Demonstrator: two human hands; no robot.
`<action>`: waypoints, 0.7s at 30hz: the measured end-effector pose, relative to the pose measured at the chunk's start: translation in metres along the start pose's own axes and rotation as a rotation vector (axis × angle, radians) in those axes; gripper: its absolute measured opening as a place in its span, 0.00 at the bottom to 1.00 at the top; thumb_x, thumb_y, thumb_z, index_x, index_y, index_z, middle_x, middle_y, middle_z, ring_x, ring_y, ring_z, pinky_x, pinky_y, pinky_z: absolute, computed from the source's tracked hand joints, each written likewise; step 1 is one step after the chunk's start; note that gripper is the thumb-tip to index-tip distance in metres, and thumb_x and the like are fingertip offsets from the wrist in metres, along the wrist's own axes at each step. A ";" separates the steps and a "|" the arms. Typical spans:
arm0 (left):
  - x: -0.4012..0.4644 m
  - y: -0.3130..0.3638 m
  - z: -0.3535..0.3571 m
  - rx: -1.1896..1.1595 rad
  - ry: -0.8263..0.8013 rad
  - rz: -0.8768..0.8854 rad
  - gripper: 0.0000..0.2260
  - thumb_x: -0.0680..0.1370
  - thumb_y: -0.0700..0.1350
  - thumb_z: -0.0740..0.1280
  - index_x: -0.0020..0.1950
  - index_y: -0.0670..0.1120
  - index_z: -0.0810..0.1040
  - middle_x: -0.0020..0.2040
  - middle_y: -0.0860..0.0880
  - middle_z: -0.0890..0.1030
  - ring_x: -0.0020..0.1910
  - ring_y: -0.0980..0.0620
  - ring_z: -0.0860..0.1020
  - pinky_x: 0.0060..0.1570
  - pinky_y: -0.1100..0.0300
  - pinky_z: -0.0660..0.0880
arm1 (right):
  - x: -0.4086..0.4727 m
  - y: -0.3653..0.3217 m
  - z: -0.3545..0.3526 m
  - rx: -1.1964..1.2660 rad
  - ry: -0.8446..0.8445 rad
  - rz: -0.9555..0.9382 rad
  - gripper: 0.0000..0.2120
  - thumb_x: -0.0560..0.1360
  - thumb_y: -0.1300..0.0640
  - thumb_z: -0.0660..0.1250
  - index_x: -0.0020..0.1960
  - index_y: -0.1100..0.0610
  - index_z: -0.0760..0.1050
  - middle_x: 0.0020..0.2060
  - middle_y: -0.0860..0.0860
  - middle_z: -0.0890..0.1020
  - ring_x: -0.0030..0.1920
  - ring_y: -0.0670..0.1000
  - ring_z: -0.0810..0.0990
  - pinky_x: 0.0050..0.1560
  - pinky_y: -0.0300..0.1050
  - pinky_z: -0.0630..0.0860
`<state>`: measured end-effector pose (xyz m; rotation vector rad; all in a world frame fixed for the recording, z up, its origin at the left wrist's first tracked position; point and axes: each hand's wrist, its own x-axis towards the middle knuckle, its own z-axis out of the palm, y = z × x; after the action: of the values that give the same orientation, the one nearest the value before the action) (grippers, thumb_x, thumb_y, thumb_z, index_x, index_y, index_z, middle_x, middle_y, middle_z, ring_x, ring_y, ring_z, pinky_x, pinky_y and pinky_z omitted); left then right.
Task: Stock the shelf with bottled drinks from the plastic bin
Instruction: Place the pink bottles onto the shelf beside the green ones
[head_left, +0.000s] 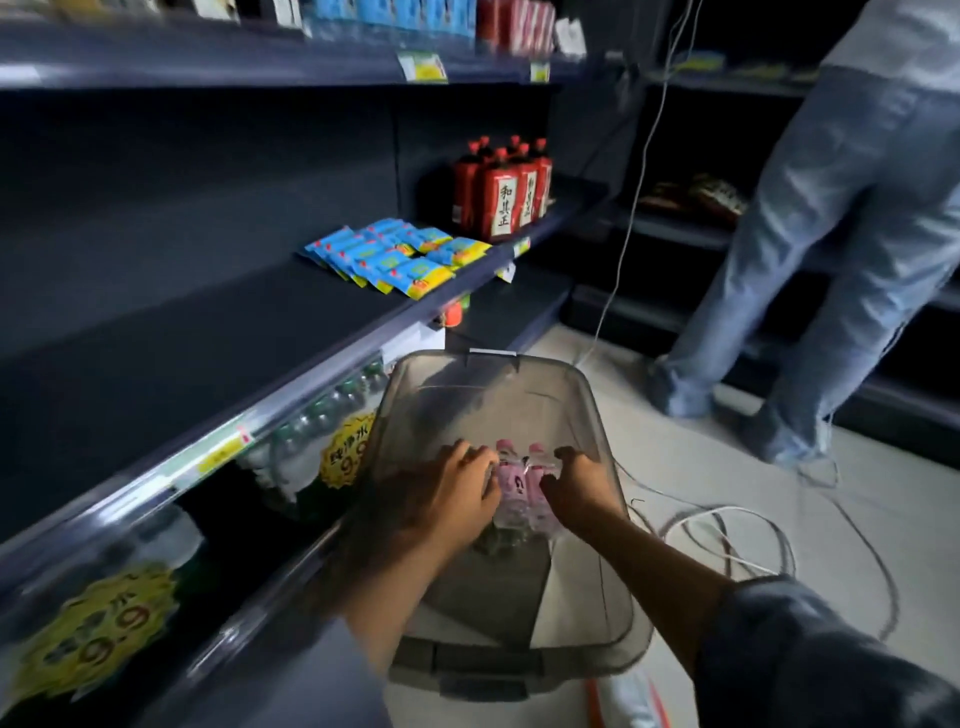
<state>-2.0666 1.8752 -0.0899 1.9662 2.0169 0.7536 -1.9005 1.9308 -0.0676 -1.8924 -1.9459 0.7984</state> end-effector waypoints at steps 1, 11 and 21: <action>0.002 -0.002 0.006 0.016 -0.026 -0.025 0.15 0.74 0.51 0.59 0.54 0.47 0.79 0.52 0.44 0.77 0.52 0.41 0.77 0.51 0.48 0.76 | 0.005 0.004 0.008 -0.004 -0.014 0.013 0.22 0.77 0.59 0.65 0.71 0.58 0.72 0.64 0.59 0.80 0.61 0.60 0.80 0.61 0.48 0.77; 0.052 -0.011 0.087 0.009 -0.251 -0.337 0.17 0.79 0.54 0.63 0.67 0.52 0.74 0.63 0.43 0.76 0.61 0.41 0.75 0.61 0.48 0.73 | 0.055 0.024 0.089 -0.083 -0.043 0.176 0.18 0.77 0.47 0.63 0.64 0.53 0.73 0.59 0.57 0.78 0.57 0.56 0.77 0.57 0.47 0.77; 0.082 -0.027 0.123 -0.014 -0.344 -0.392 0.15 0.83 0.51 0.55 0.68 0.52 0.72 0.63 0.42 0.76 0.60 0.39 0.76 0.59 0.49 0.74 | 0.088 0.035 0.114 -0.326 0.000 0.179 0.23 0.77 0.48 0.69 0.68 0.57 0.70 0.61 0.57 0.76 0.63 0.57 0.70 0.60 0.47 0.71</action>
<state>-2.0352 1.9811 -0.1915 1.4937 2.0720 0.3145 -1.9450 1.9969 -0.1925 -2.2784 -2.0283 0.5501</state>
